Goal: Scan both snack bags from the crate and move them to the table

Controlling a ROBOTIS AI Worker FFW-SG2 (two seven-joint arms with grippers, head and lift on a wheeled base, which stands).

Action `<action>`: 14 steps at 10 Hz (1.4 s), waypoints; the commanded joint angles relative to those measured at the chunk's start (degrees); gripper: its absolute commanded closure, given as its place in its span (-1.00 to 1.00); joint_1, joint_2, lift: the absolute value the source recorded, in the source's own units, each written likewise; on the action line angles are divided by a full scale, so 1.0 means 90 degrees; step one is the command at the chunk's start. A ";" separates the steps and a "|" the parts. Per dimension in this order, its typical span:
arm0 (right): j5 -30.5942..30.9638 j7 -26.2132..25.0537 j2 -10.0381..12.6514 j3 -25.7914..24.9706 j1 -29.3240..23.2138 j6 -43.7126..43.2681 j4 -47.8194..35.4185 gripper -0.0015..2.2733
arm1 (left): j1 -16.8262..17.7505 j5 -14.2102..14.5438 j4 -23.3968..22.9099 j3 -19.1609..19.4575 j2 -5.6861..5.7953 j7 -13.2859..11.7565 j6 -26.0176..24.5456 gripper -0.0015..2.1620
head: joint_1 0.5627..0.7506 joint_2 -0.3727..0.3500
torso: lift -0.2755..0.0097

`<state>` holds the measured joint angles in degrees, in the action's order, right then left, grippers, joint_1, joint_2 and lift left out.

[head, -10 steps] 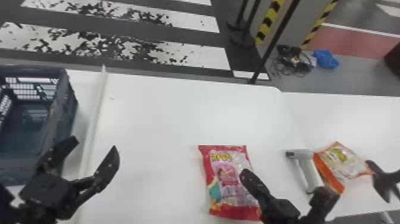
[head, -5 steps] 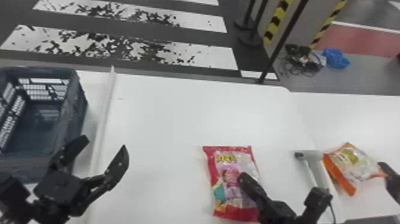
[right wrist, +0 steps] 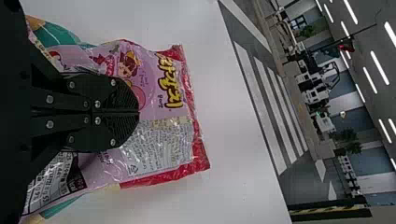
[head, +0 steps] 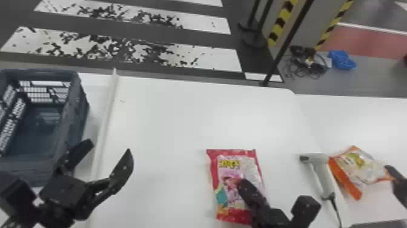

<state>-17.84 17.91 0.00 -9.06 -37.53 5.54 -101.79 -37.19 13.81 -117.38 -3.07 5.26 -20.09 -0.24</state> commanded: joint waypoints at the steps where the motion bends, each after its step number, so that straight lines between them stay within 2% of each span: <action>1: 0.0058 -0.0105 0.0006 0.0010 0.0029 -0.0151 0.0060 0.80 | -0.0068 -0.0001 -0.0015 0.0038 0.0002 -0.0004 0.0069 -0.94 | 0.41 -0.50 | 0.32; 3: 0.0263 -0.0427 0.0006 -0.0127 0.0381 -0.0268 0.0323 0.80 | -0.0087 -0.0001 -0.0034 -0.0001 0.0021 -0.0043 0.0108 -0.94 | 0.41 -0.52 | 0.32; 5: 0.0136 -0.0418 0.0006 -0.0332 0.0381 -0.0288 0.0284 0.80 | -0.0146 -0.0001 -0.0073 -0.0020 0.0041 -0.0053 0.0148 -0.94 | 0.41 -0.61 | 0.32; 7: -0.0156 -0.0183 0.0006 -0.0351 -0.0088 -0.0347 -0.0272 0.79 | -0.0194 0.0009 -0.0132 -0.0001 0.0041 -0.0053 0.0226 -0.94 | 0.41 -0.69 | 0.32; 8: -0.0362 -0.0027 0.0006 -0.0351 -0.0488 -0.0308 -0.0819 0.70 | -0.0204 0.0009 -0.0152 -0.0001 0.0021 -0.0053 0.0245 -0.94 | 0.41 -0.68 | 0.32; 9: -0.0440 0.0276 0.0006 -0.0439 -0.0859 -0.0034 -0.1464 0.07 | -0.0194 -0.0001 -0.0171 -0.0030 0.0002 -0.0043 0.0245 -0.94 | 0.41 -0.66 | 0.32; 10: -0.0469 0.0627 0.0006 -0.0644 -0.1103 0.0747 -0.2167 -0.89 | -0.0185 -0.0001 -0.0249 -0.0059 0.0002 -0.0023 0.0245 -0.94 | 0.41 -0.64 | 0.32; 11: -0.0625 0.0989 0.0006 -0.1035 -0.1191 0.1685 -0.2723 -1.00 | -0.0194 -0.0069 -0.0366 -0.0089 0.0002 0.0006 0.0226 -0.94 | 0.41 -0.61 | 0.32; 12: -0.0625 0.1272 0.0006 -0.1474 -0.1182 0.2036 -0.2929 -0.99 | -0.0214 -0.0245 -0.0503 -0.0147 0.0012 0.0074 0.0226 -0.94 | 0.41 -0.59 | 0.32; 14: -0.0811 0.1408 0.0006 -0.2470 -0.0752 0.2583 -0.2665 -0.95 | -0.0273 -0.0274 -0.0562 -0.0137 0.0031 0.0182 0.0245 -0.94 | 0.41 -0.72 | 0.32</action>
<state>-24.76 30.54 0.00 -28.50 -45.66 27.59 -126.78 -39.57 11.45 -122.39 -4.34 5.49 -18.56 1.91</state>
